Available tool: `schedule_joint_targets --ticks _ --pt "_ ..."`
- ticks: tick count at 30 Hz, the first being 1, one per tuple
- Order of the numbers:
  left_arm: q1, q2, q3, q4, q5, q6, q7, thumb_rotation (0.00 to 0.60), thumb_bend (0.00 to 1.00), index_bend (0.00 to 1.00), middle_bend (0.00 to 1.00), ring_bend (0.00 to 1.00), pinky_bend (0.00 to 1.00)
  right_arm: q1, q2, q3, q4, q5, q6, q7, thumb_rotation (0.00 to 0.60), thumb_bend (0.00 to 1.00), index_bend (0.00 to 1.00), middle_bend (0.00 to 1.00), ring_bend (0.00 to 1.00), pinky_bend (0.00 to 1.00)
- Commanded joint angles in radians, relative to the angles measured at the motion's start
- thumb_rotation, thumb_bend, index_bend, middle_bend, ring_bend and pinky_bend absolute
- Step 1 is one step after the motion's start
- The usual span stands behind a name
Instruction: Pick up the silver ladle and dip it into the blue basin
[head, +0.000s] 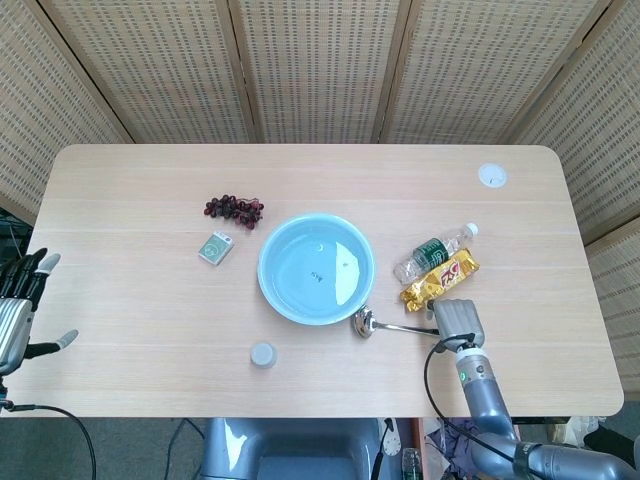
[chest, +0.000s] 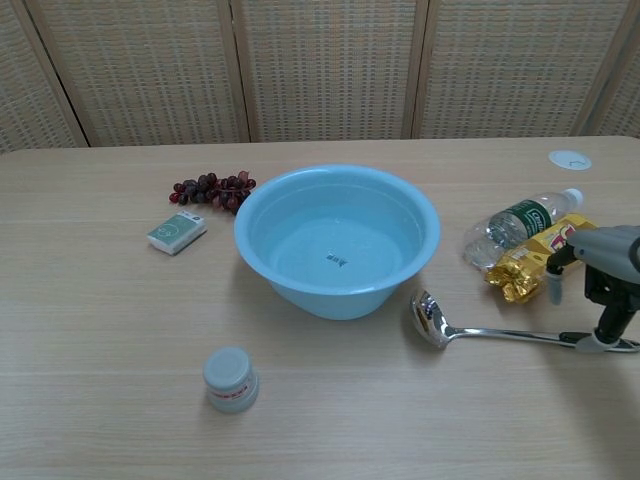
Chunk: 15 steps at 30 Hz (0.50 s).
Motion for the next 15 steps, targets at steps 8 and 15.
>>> schedule_joint_targets --ticks 8,15 --pt "0.008 0.004 0.006 -0.005 0.017 0.015 -0.005 0.600 0.00 0.00 0.00 0.00 0.00 -0.013 -0.068 0.010 0.079 0.030 0.038 0.025 0.600 0.21 0.45 1.00 0.97 1.00" --pt "0.009 0.004 0.005 -0.004 0.014 0.014 -0.006 0.600 0.00 0.00 0.00 0.00 0.00 -0.015 -0.095 0.006 0.127 0.018 0.026 0.045 0.600 0.22 0.45 1.00 0.97 1.00"
